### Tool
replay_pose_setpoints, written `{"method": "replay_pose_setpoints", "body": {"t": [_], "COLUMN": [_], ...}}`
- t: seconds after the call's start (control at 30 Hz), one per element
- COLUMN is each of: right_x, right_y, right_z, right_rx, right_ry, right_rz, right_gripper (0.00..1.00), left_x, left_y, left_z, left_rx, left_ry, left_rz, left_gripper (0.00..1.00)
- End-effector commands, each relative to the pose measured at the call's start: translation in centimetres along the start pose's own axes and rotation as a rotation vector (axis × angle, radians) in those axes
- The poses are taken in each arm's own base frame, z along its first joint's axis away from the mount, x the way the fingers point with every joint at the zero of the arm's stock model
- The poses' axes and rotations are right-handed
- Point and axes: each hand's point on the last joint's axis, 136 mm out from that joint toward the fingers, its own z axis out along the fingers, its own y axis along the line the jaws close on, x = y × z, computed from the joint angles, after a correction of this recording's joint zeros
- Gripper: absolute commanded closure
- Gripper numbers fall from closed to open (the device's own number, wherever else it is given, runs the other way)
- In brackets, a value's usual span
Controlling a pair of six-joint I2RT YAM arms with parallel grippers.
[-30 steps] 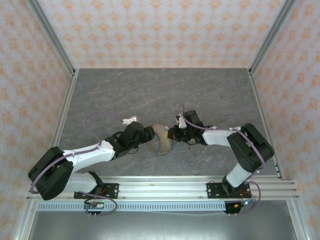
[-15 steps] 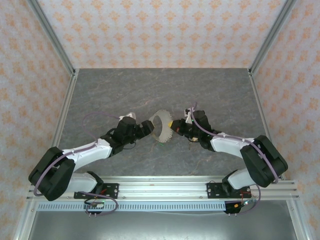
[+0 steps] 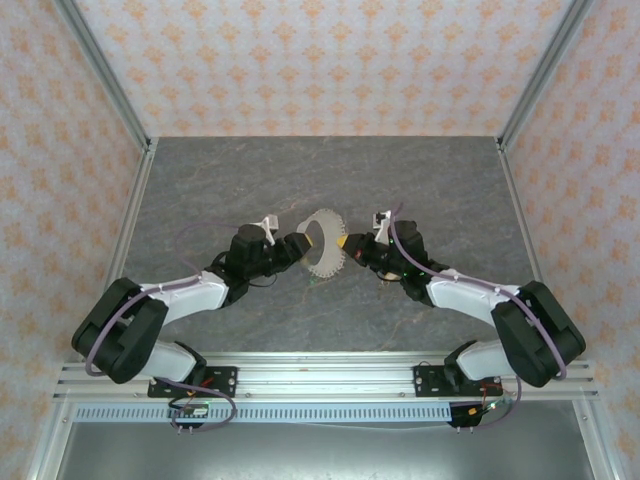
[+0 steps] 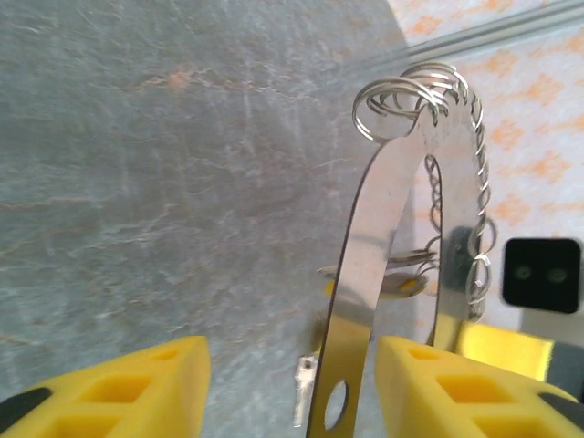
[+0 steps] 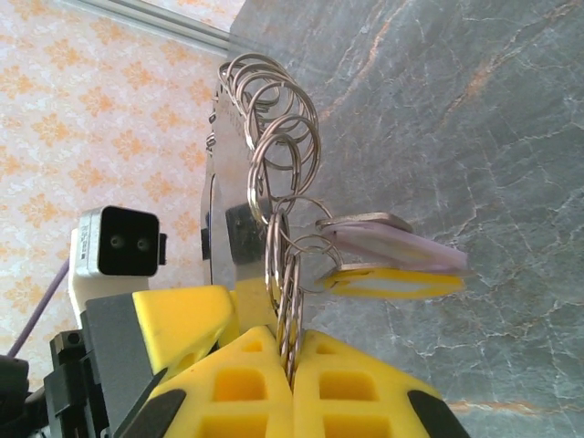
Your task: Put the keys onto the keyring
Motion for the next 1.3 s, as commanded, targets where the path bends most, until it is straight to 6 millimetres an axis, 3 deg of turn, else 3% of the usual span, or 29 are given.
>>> {"method": "replay_pose_setpoints", "body": {"t": [0.0,0.2,0.37,0.57,0.67,0.87,0.97,1.07,1.27], "right_x": [-0.9,-0.8,-0.8,-1.3,-1.9,-4.9,-6.7,-7.7,-7.6], "right_y": [2.4,2.1,2.2,3.0,3.1,4.6,6.1,8.0,9.9], "right_z": [-0.7,-0.7,-0.7,-1.7,-2.9,-8.0,-10.5,-11.8,-10.8], "right_rx": [-0.087,-0.076,-0.078,-0.079,-0.042,0.075,0.114,0.118,0.048], "right_ry": [-0.033,-0.033,-0.032,-0.062,-0.108,-0.318,-0.439,-0.512,-0.540], "right_rz": [-0.024,-0.034,-0.049,-0.099,-0.152,-0.396,-0.560,-0.758,-0.958], "right_gripper": [0.98,0.97,0.94,0.80,0.61,0.40,0.37,0.39,0.52], "left_x": [-0.5,-0.8,-1.3,-1.7,-1.9,-2.1,-1.3,-0.2,0.0], "left_y": [-3.3,-4.9,-6.0,-8.6,-9.8,-13.4,-15.2,-15.9,-15.4], "left_z": [-0.1,-0.9,-2.3,-4.2,-5.4,-8.7,-9.9,-11.0,-12.4], "left_rx": [0.146,0.178,0.169,0.193,0.182,0.150,0.154,0.105,-0.087], "left_ry": [0.009,-0.001,-0.025,-0.045,-0.055,-0.044,0.021,0.150,0.442], "left_rz": [0.008,0.033,0.092,0.205,0.314,0.648,0.854,1.037,1.141], "left_gripper": [0.57,0.77,1.00,1.00,1.00,1.00,1.00,1.00,1.00]}}
